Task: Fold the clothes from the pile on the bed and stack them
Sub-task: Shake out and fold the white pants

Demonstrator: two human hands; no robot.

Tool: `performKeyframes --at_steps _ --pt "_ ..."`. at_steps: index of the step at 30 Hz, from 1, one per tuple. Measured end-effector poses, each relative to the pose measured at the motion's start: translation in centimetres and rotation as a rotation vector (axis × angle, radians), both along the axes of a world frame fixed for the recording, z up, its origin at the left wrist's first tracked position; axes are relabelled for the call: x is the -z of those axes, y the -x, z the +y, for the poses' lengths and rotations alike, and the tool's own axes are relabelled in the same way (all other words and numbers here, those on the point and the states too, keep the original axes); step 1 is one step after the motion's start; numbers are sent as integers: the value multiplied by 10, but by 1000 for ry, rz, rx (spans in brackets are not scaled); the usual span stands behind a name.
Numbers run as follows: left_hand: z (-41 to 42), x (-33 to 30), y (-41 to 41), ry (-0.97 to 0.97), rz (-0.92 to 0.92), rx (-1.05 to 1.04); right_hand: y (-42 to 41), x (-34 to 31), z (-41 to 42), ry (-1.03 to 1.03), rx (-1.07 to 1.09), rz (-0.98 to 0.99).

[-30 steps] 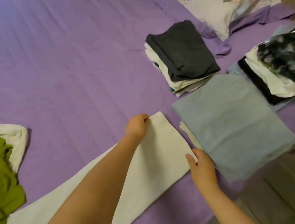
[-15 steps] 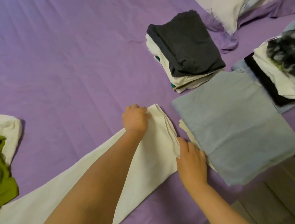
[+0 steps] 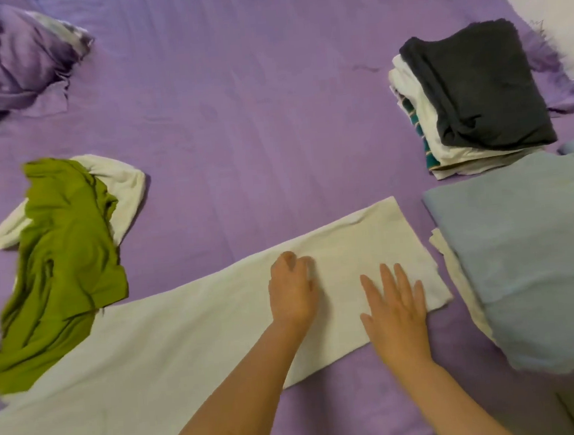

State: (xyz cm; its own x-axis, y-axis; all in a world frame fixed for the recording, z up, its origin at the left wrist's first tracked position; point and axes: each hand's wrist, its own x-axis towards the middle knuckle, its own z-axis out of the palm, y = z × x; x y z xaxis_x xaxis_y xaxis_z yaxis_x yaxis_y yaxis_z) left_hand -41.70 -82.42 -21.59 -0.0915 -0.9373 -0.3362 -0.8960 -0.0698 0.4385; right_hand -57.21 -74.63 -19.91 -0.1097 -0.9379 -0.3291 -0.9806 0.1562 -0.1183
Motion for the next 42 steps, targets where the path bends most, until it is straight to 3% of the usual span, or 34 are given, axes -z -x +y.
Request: performKeyframes --at_steps 4,9,12,19,27,31,35,38,42 --pt "39 13 -64 -107 -348 160 -52 4 9 -260 -95 -29" --pt "74 7 -145 -228 -451 11 -73 12 12 -425 42 16" --pt "89 1 -186 -271 -417 -21 -100 1 5 -469 34 52" --pt "119 -18 -270 -309 -310 -36 -228 -14 10 -321 -319 -54" --pt "158 -28 -387 -111 -259 -314 -372 -7 26 -338 -613 -126" --pt "177 -25 -443 -175 -303 -551 -425 0 25 -295 -765 -97" --pt "191 -17 -480 -257 -204 -678 -457 12 8 -366 -752 -84" --pt "196 -8 -497 -231 -271 -681 -466 20 -9 -494 -742 -35" --pt "196 -6 -527 -259 34 -967 -471 21 -1 -482 -688 -24"
